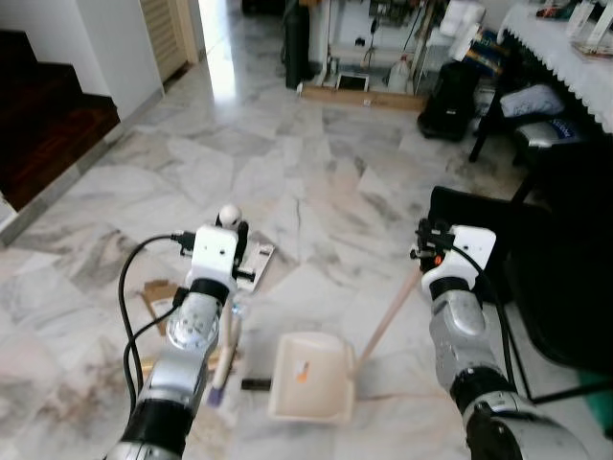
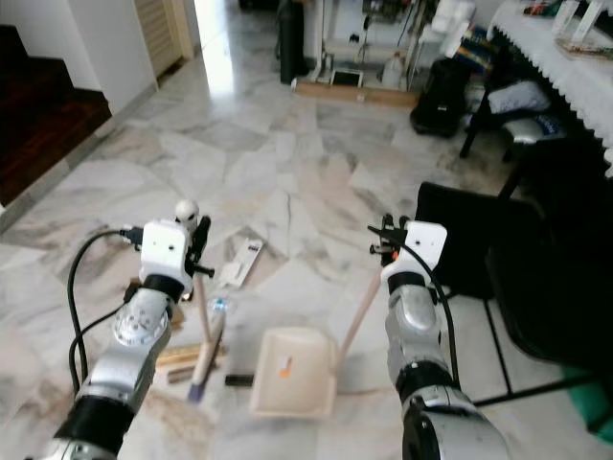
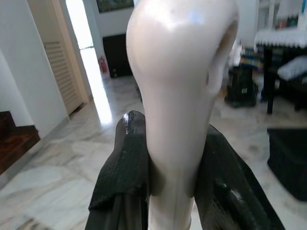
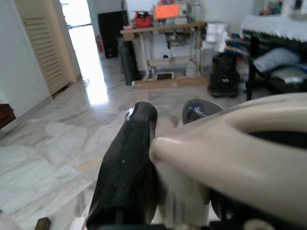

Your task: Sweep floor

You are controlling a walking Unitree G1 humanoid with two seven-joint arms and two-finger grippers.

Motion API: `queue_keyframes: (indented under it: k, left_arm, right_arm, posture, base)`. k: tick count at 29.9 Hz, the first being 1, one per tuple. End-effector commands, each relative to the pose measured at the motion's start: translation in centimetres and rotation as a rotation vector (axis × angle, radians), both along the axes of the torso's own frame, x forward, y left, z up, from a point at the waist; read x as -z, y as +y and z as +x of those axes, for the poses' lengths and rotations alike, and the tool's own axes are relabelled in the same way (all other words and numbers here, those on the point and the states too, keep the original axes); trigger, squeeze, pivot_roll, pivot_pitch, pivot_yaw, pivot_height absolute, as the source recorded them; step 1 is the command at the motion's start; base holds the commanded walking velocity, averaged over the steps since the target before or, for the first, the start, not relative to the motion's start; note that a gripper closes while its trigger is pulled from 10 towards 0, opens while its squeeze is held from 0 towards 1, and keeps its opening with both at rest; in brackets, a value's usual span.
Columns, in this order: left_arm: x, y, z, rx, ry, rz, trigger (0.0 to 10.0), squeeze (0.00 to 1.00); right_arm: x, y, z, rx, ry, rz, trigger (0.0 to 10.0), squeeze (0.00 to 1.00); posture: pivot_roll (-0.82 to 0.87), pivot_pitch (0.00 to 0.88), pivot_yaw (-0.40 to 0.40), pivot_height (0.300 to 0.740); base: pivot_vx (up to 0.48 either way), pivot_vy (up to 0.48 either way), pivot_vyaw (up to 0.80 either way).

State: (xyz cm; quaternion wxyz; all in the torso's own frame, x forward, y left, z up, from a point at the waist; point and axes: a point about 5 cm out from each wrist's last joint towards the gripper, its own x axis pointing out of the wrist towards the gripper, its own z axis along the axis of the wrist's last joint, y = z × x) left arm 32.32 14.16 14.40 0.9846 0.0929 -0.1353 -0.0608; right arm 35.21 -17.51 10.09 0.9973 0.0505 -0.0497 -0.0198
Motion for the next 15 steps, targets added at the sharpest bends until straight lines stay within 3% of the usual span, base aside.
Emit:
queue_keyframes:
  k: [1,15]
  left_arm:
    - [-0.7,0.0,0.0,0.011,-0.037,0.022,10.0,0.0]
    - [0.5,-0.5,-0.5,0.043,0.004,0.012,10.0,0.0]
  right_arm:
    - [-1.0,0.7,0.4,-0.016,-0.046,0.017,10.0,0.0]
    - [-0.9,-0.2,0.3,0.004,-0.035,-0.018,10.0,0.0]
  posture:
    - [0.15,0.0,-0.059,0.74]
    - [0.14,0.0,-0.067,0.74]
  base:
    - [0.0,0.0,0.0]
    - [0.0,0.0,0.0]
